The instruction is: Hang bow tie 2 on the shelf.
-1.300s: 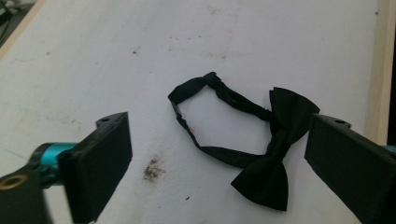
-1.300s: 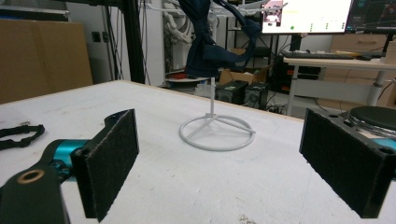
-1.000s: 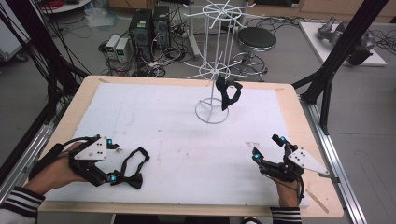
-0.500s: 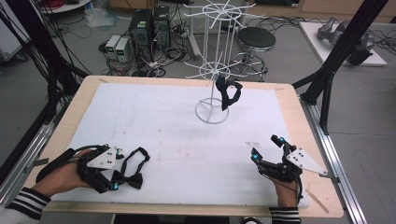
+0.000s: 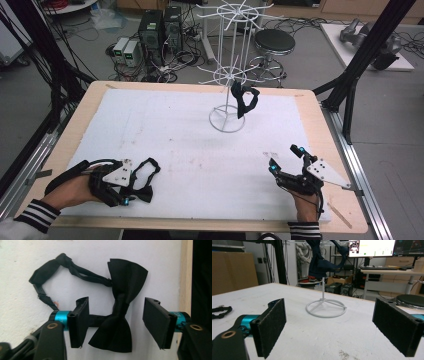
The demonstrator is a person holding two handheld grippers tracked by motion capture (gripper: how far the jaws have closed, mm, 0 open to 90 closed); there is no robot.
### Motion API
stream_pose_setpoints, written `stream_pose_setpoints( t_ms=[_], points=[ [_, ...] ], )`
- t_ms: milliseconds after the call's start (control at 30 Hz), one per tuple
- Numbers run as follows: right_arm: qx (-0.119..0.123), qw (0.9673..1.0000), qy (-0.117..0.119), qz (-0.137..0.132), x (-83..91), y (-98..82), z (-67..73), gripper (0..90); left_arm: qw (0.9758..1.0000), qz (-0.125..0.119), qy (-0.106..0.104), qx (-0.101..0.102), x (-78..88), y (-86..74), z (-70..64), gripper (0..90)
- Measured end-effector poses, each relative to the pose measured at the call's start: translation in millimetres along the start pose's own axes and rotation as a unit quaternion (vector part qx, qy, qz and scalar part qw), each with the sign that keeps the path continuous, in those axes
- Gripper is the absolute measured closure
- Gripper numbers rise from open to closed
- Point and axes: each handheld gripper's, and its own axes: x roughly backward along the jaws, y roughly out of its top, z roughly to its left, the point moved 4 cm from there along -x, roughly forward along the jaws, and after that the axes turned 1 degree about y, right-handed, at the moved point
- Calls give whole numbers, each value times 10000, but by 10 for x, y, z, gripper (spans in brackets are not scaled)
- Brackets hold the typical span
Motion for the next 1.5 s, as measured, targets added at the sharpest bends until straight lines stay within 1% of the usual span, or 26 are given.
stream_pose_setpoints(
  t_ms=[100,133,200,267,300,367,433,533,600,700,833,867,967,1067,1100,1167,1200,1267,1333,1433,1500],
  points=[
    [0,10000,-6,-3,4,1,-2,112,9998,125,-95,-99,-27,-4,9,436],
    [-5,10000,-5,-6,5,2,-2,112,9998,151,-106,-78,-43,-6,3,443],
    [-13,10000,-9,-7,5,2,-3,112,9995,220,-176,-151,-62,-10,0,488],
    [-10,10000,-9,-4,5,1,-3,112,9994,287,-154,-140,-83,-16,8,500],
    [-6,10000,-15,0,4,0,-4,112,9992,353,-130,-162,-90,-22,20,520],
    [-9,10000,-17,1,3,-2,-3,112,9987,487,-109,-124,-98,-39,39,566],
    [2,10000,-12,-6,4,-3,-6,112,9988,468,-154,-48,-100,-45,53,597],
    [-15,10000,-23,5,5,-9,-8,112,9985,496,-214,26,-106,-42,66,607],
    [-36,10000,-21,26,4,-20,-6,112,9983,539,-227,12,-105,-36,71,627],
    [-24,10000,-29,24,0,-32,-12,112,9980,543,-315,53,-108,-33,71,671],
    [-48,10000,-36,11,4,-40,-21,112,9978,541,-370,110,-105,-35,78,700],
    [-106,9999,-46,16,7,-41,-18,112,9978,538,-368,115,-104,-34,79,719],
    [-127,9999,-46,-7,11,-44,-25,112,9980,502,-352,166,-104,-33,89,747],
    [-115,9999,-55,4,7,-58,-32,112,9981,465,-346,208,-100,-39,97,750],
    [-136,9999,-67,38,7,-67,-31,112,9983,444,-307,223,-97,-40,99,751],
    [-94,9999,-75,29,-3,-77,-40,112,9984,418,-304,238,-92,-42,102,752],
    [-125,9999,-78,60,-3,-83,-34,112,9986,401,-266,241,-88,-43,106,753],
    [-108,9999,-70,45,-7,-81,-31,112,9987,368,-233,252,-75,-43,114,753],
    [-73,9999,-72,37,-10,-80,-31,112,9990,268,-168,308,-56,-39,122,753],
    [-76,9999,-79,32,-12,-82,-30,112,9991,103,-88,404,-21,-28,139,754],
    [-105,9999,-64,46,-10,-83,-17,112,9991,-10,-38,433,16,-19,163,754]
  ],
)
